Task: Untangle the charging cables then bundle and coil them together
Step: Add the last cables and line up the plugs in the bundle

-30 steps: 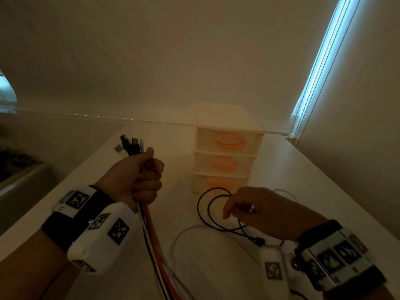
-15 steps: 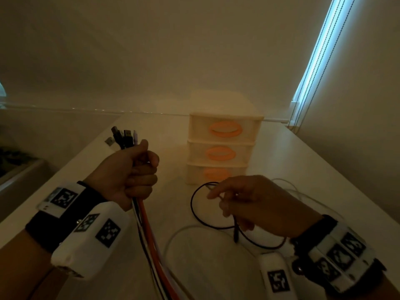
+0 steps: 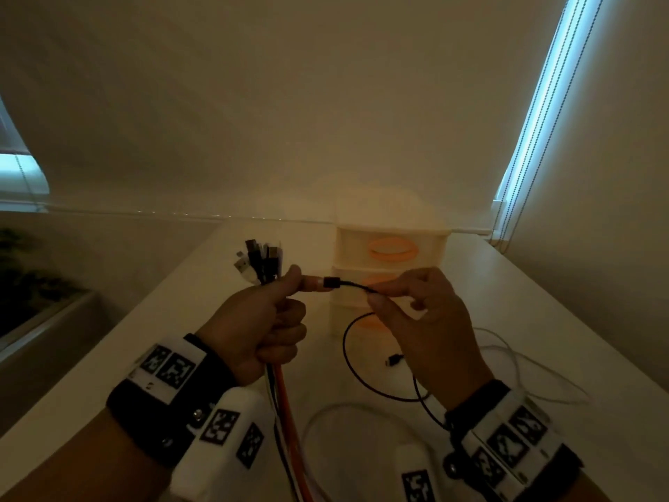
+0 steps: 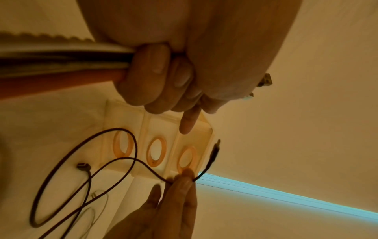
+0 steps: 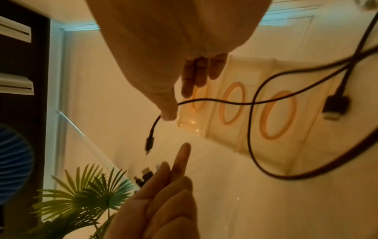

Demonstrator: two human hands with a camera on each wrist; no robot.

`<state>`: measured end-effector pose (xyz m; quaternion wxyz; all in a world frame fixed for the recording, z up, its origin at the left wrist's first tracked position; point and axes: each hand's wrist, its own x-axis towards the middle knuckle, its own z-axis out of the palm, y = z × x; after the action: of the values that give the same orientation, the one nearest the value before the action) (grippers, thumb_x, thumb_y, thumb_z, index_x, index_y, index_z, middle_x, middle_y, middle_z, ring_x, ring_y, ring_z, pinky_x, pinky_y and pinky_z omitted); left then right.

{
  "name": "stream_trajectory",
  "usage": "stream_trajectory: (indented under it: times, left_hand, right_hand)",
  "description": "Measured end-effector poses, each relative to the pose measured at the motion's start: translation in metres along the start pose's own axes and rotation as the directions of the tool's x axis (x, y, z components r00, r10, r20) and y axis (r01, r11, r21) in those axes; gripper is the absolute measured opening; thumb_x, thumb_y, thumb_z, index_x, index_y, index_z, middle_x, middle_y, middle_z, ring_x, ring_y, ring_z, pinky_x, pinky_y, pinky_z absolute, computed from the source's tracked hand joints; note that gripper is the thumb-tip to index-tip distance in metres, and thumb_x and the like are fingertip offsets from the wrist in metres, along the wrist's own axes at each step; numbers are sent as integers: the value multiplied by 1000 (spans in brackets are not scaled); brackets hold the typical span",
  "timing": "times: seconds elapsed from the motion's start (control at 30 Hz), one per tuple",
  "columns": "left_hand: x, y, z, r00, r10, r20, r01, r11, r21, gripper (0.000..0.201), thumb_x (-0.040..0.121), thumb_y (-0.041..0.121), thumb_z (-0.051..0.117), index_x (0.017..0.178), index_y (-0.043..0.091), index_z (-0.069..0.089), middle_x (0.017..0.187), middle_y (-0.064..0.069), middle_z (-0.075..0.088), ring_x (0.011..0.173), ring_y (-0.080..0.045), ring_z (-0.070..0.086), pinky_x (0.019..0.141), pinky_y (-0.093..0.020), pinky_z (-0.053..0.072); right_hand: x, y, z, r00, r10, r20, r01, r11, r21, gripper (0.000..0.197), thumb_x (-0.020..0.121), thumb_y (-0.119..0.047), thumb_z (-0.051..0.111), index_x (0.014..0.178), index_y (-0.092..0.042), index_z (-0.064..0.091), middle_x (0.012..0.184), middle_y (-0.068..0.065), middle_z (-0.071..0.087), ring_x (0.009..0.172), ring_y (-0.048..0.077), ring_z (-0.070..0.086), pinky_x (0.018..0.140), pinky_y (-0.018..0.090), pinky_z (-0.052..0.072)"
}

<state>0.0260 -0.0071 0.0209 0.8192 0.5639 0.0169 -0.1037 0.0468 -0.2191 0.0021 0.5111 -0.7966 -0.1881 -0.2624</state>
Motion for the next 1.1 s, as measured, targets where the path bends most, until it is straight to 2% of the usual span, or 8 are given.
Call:
stream_trajectory:
  times: [0.2,0.3,0.43,0.5,0.67,0.83,0.97,1.1]
  left_hand:
    - [-4,-10,11,998,12,65,-19,994,110,33,102,39,47,111,21,73,61,1,15,50,-12,9,42,-20,12]
    - [-5,-15,17,995,8,96,-23,988,151,32,94,39,54,101,9,63,60,0,16,49,-12,9,42,-20,12]
    - [-2,-20,17,997,23,72,-35,986,164,39,101,32,49,130,8,60,56,3,21,45,-10,14,40,-17,15]
    - [0,-19,15,997,46,58,-53,990,128,43,101,30,49,126,-3,56,55,3,21,44,-9,14,39,-18,14]
    - [5,-4,-3,990,144,5,-141,979,-147,29,103,31,44,97,9,62,55,4,17,41,-8,14,36,-17,15]
    - [13,-12,-7,986,151,-77,-161,977,-143,30,105,28,43,95,8,63,59,2,26,45,-9,22,40,-21,20]
    - [15,-15,-3,970,169,-176,-197,968,-153,35,104,29,46,85,9,67,72,-3,52,65,-18,52,59,-30,47]
    - [17,-11,-7,970,173,-171,-216,936,-279,37,106,29,41,80,11,60,107,-15,69,110,-32,66,100,-45,49]
  right_hand:
    - [-10,-15,25,990,141,5,-139,971,192,3,89,-14,72,86,-15,73,66,-8,70,49,10,64,53,19,51]
    - [-15,-19,34,984,178,14,-176,951,253,10,88,-9,72,82,-17,71,61,-7,68,45,13,63,48,23,52]
    - [-22,-25,40,977,182,111,-208,928,308,6,89,-10,71,84,-12,69,64,2,69,46,17,64,44,21,46]
    - [-22,-23,36,964,177,199,-232,926,299,6,90,-13,70,84,-12,68,67,2,70,45,18,61,44,22,45]
    - [-19,3,14,880,179,440,-190,982,-20,24,98,-30,57,79,-23,68,59,-16,57,54,-1,51,55,12,38]
    - [8,28,-10,958,110,267,-16,943,-331,22,95,-40,55,77,-34,66,69,-11,62,67,4,57,63,25,47]
    - [18,28,-16,949,129,287,7,902,-432,18,99,-34,54,85,-30,65,72,-12,56,63,3,50,60,22,43]
    - [23,17,-22,802,441,403,-404,897,-180,20,102,-19,51,92,-12,67,78,7,60,50,16,48,47,26,45]
